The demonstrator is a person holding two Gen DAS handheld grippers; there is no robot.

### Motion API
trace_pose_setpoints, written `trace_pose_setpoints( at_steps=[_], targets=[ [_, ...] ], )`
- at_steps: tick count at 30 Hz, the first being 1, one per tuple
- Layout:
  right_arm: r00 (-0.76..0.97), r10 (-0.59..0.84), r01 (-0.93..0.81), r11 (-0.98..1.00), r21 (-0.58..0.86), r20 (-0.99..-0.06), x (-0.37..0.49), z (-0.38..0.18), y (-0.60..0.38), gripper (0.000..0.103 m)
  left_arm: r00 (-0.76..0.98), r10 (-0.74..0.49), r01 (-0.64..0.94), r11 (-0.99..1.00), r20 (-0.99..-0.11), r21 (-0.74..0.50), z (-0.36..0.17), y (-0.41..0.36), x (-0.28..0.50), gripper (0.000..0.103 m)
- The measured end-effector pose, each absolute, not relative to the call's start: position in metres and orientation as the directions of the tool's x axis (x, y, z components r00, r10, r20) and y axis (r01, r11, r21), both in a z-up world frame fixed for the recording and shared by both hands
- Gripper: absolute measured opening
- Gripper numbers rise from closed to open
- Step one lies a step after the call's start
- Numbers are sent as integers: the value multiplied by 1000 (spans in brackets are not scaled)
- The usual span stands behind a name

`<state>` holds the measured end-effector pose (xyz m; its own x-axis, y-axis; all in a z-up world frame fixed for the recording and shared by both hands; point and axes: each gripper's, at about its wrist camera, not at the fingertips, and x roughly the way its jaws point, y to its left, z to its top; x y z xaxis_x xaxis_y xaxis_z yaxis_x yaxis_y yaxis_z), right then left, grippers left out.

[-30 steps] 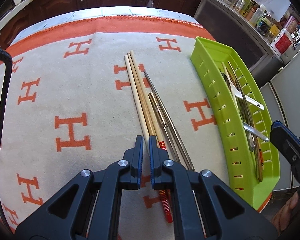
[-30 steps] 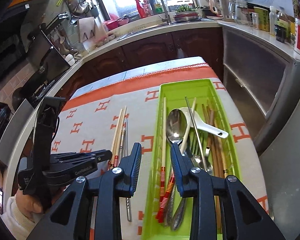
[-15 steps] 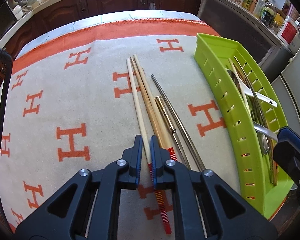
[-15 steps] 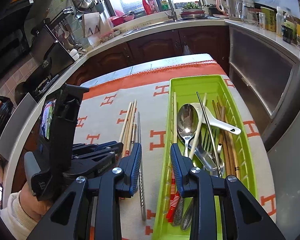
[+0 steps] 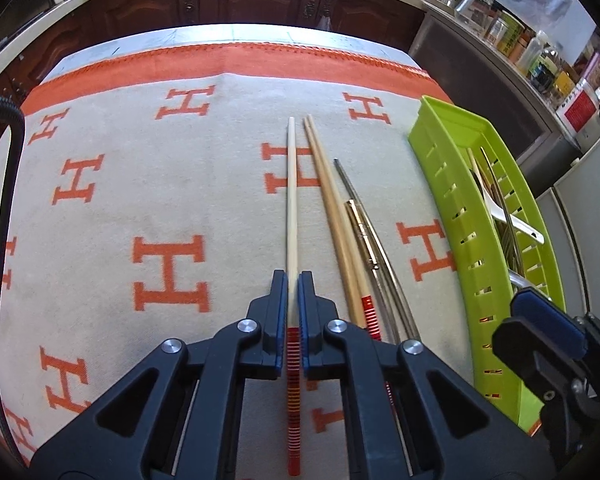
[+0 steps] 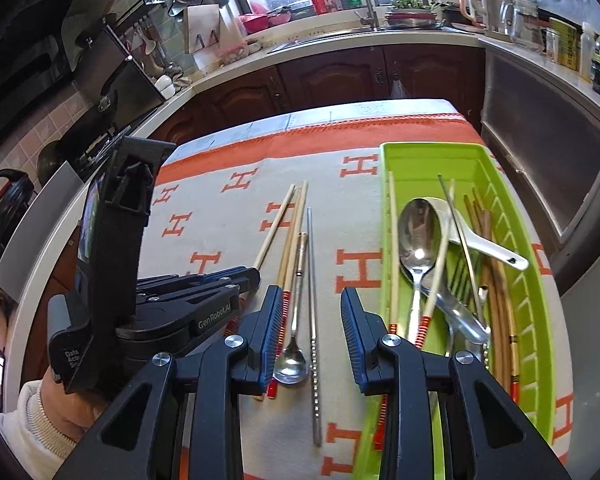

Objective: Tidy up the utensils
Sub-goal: 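Close the left tool on a red-striped chopstick while the right tool returns to the blanket, then close the right tool on a wooden chopstick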

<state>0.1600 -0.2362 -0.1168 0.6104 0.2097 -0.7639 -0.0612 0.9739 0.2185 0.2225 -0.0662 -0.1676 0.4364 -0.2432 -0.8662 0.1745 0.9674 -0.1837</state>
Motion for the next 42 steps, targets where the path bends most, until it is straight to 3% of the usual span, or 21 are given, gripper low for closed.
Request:
trace_pose_setpoints(
  at_steps=[16, 42],
  targets=[
    [535, 227, -72, 972, 223, -814, 199, -142, -199, 30, 511, -230, 161, 972, -828, -171, -137, -21, 211, 3],
    [455, 166, -84, 986, 143, -875, 230, -186, -157, 26, 499, -255, 129, 967, -828, -220, -149, 10, 209, 3]
  ],
)
